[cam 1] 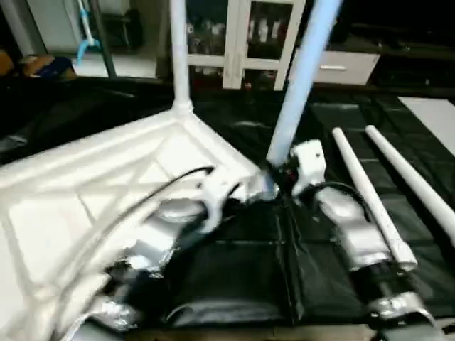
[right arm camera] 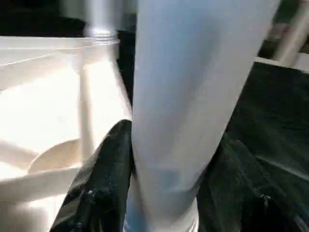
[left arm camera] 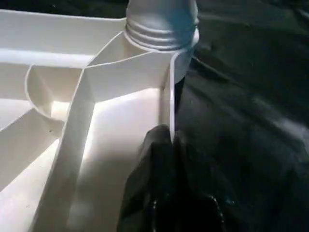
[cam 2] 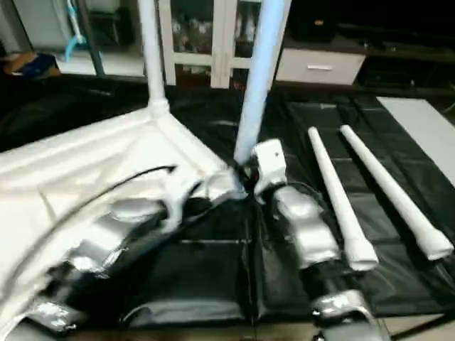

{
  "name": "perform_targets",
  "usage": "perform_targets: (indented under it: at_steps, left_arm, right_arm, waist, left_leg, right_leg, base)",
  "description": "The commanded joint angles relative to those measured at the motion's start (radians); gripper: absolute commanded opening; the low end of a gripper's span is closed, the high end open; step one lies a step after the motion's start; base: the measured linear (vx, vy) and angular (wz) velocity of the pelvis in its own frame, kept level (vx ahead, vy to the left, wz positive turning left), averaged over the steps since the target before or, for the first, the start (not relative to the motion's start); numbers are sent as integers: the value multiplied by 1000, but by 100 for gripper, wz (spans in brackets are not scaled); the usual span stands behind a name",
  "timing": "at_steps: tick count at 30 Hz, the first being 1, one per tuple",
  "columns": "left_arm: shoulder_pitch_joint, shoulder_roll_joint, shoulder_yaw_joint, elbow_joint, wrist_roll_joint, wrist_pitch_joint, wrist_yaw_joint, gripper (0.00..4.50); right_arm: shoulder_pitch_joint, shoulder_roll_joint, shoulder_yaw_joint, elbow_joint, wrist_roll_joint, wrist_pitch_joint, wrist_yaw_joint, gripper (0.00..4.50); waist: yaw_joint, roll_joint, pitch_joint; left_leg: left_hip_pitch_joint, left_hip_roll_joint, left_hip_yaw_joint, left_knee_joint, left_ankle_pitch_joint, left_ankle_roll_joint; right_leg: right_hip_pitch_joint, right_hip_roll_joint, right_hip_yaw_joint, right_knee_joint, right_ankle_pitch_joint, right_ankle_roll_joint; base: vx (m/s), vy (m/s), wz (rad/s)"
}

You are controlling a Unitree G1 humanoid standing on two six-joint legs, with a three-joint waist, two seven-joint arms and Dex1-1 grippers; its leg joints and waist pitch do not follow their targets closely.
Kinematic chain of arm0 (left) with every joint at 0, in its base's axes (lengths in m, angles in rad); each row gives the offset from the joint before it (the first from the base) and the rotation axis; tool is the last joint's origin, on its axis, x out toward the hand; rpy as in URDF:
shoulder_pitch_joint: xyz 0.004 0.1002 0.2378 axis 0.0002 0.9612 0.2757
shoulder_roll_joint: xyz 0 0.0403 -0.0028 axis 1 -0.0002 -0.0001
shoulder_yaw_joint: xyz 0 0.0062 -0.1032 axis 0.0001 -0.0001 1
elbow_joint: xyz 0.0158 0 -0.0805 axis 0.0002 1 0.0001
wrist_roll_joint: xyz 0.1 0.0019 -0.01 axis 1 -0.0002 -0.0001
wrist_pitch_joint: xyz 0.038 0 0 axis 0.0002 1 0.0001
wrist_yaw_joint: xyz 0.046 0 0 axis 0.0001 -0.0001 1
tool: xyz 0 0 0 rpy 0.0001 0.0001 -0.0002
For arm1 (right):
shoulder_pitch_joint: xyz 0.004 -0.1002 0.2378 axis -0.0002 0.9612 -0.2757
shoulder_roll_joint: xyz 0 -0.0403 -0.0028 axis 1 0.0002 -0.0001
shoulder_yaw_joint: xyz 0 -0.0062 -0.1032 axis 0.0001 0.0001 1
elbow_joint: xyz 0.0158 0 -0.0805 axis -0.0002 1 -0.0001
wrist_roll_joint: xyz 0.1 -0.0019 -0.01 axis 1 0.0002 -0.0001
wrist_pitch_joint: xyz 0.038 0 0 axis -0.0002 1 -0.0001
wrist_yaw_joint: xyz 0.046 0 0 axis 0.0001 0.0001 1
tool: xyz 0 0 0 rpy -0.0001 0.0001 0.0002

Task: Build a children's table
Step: Rotate leg to tighten

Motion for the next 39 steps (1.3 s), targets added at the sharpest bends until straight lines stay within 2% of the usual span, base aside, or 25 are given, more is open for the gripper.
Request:
perform_targets:
  at_steps: [1,2,3,5,8,9,10,13,14,15,17,18,20,21,22,23,24,26,27,28,29,31,33,35,39]
  left_arm:
    - [-13,20,88,52,51,-37,120,0]
    - [-22,-8,84,75,55,-60,152,0]
    - [-30,-32,75,85,59,-74,168,0]
    - [-34,-45,66,84,62,-77,168,0]
    - [-41,-38,47,72,75,-66,151,0]
    - [-21,19,9,40,65,-99,54,0]
    - [-5,54,-14,16,57,-103,-7,0]
    - [34,126,-57,-40,33,-111,-131,0]
    - [38,133,-60,-45,31,-111,-141,0]
    - [65,181,-79,-81,14,-132,-219,0]
    - [95,235,-91,-127,-15,-138,-309,0]
    - [111,266,-96,-154,-33,-154,-362,0]
    - [128,311,-98,-194,-52,-130,-421,0]
    - [134,336,-102,-211,-61,-134,-456,0]
    - [134,336,-102,-211,-61,-134,-456,0]
    - [134,356,-104,-227,-80,-114,-485,0]
    - [133,368,-110,-235,-84,-112,-500,0]
    - [132,372,-112,-238,-85,-111,-504,0]
    - [132,370,-112,-237,-84,-111,-503,0]
    - [132,370,-112,-239,-85,-110,-507,0]
    - [132,371,-112,-241,-86,-109,-511,0]
    - [133,372,-113,-246,-88,-107,-518,0]
    - [132,371,-115,-248,-89,-105,-519,0]
    - [132,373,-114,-251,-90,-100,-525,0]
    - [135,384,-115,-260,-95,-88,-530,0]
  right_arm:
    - [56,-29,-102,137,-117,74,-225,186]
    - [53,17,-85,150,-132,57,-259,186]
    - [42,65,-67,173,-140,31,-279,186]
    - [25,103,-52,199,-134,5,-268,186]
    - [-14,130,-41,179,-87,-103,-217,186]
    - [11,110,-35,88,-41,-157,-94,242]
    - [25,94,-34,45,-25,-152,-54,242]
    - [44,56,-33,-22,-11,-118,15,272]
    - [46,49,-31,-27,-11,-113,25,283]
    - [57,9,-20,-54,3,-77,105,291]
    - [77,-40,-11,-100,59,-25,245,300]
    - [91,-81,2,-133,81,-14,326,300]
    - [113,-153,10,-186,131,1,465,314]
    - [125,-202,12,-218,169,5,560,314]
    - [125,-202,12,-218,169,5,560,314]
    - [137,-252,19,-237,185,-3,644,314]
    - [145,-279,16,-250,200,6,697,314]
    - [152,-308,14,-257,211,13,752,314]
    - [152,-317,15,-255,214,14,771,314]
    - [152,-322,13,-255,217,21,789,314]
    - [151,-327,13,-253,216,24,803,314]
    - [148,-335,16,-248,213,27,825,314]
    - [139,-334,20,-232,215,31,835,314]
    - [131,-331,24,-219,219,36,848,291]
    - [127,-316,31,-201,227,46,860,259]
  waist:
    - [-1,4,-58]
    - [-1,1,-59]
    - [-4,6,-56]
    - [-4,5,-57]
    - [-8,8,-56]
    - [-6,8,-58]
    - [-1,2,-59]
    - [-3,4,-62]
    - [-4,5,-62]
    - [-4,8,-61]
    - [-3,9,-61]
    - [0,13,-60]
    - [4,14,-60]
    - [10,14,-59]
    - [10,14,-59]
    - [14,14,-58]
    - [24,10,-57]
    - [26,11,-54]
    - [26,8,-54]
    - [27,10,-53]
    - [25,8,-51]
    - [24,4,-52]
    - [24,4,-52]
    - [24,5,-52]
    - [24,4,-56]
  left_leg:
    - [12,4,4,-76,-238,-23]
    - [12,2,3,-76,-251,-26]
    - [15,3,2,-78,-289,-27]
    - [15,3,0,-79,-311,-26]
    - [13,5,-4,-82,-343,-27]
    - [11,5,-5,-83,-337,-20]
    - [8,8,-4,-82,-313,-8]
    - [-2,8,-4,-82,-234,11]
    - [-1,9,-3,-82,-219,11]
    - [7,11,-1,-80,-213,15]
    - [7,10,0,-79,-202,27]
    - [9,14,1,-79,-194,35]
    - [12,17,1,-79,-188,44]
    - [18,17,6,-77,-174,60]
    - [18,17,6,-77,-174,60]
    - [17,17,8,-77,-169,61]
    - [20,18,9,-77,-179,59]
    - [19,18,9,-79,-196,55]
    - [19,17,9,-79,-210,47]
    - [19,17,9,-80,-217,43]
    - [19,16,7,-81,-246,29]
    - [18,16,6,-82,-255,23]
    - [19,16,5,-82,-256,20]
    - [20,16,4,-82,-259,19]
    - [16,16,4,-80,-215,28]
  right_leg:
    - [37,-31,26,-81,-262,-133]
    - [39,-29,24,-83,-283,-123]
    - [31,-29,25,-88,-318,-115]
    - [32,-31,24,-89,-341,-108]
    - [31,-32,21,-93,-367,-88]
    - [34,-32,21,-92,-345,-89]
    - [38,-33,23,-85,-311,-92]
    - [49,-32,25,-70,-199,-125]
    - [49,-32,24,-67,-179,-135]
    - [45,-31,25,-67,-162,-153]
    - [51,-30,26,-63,-132,-174]
    - [49,-30,28,-60,-103,-187]
    - [54,-30,27,-56,-73,-205]
    - [49,-29,29,-56,-49,-226]
    - [49,-29,29,-56,-49,-226]
    - [49,-31,29,-57,-56,-234]
    - [51,-33,30,-58,-83,-232]
    - [49,-33,30,-60,-114,-229]
    - [50,-35,31,-63,-147,-222]
    - [49,-36,31,-65,-165,-218]
    - [48,-36,30,-71,-224,-205]
    - [47,-36,30,-74,-258,-191]
    - [44,-37,30,-75,-272,-185]
    - [43,-36,30,-76,-277,-184]
    - [48,-35,29,-68,-211,-199]
  base:
    - [0,0,0]
    - [0,0,0]
    - [0,0,0]
    - [0,0,0]
    - [0,0,0]
    - [0,0,0]
    - [0,0,0]
    - [0,0,0]
    - [0,0,0]
    - [0,0,0]
    - [0,0,0]
    - [0,0,0]
    - [0,0,0]
    - [0,0,0]
    - [0,0,0]
    - [0,0,0]
    - [0,0,0]
    - [0,0,0]
    - [0,0,0]
    - [0,0,0]
    - [0,0,0]
    - [0,0,0]
    - [0,0,0]
    - [0,0,0]
    - [0,0,0]
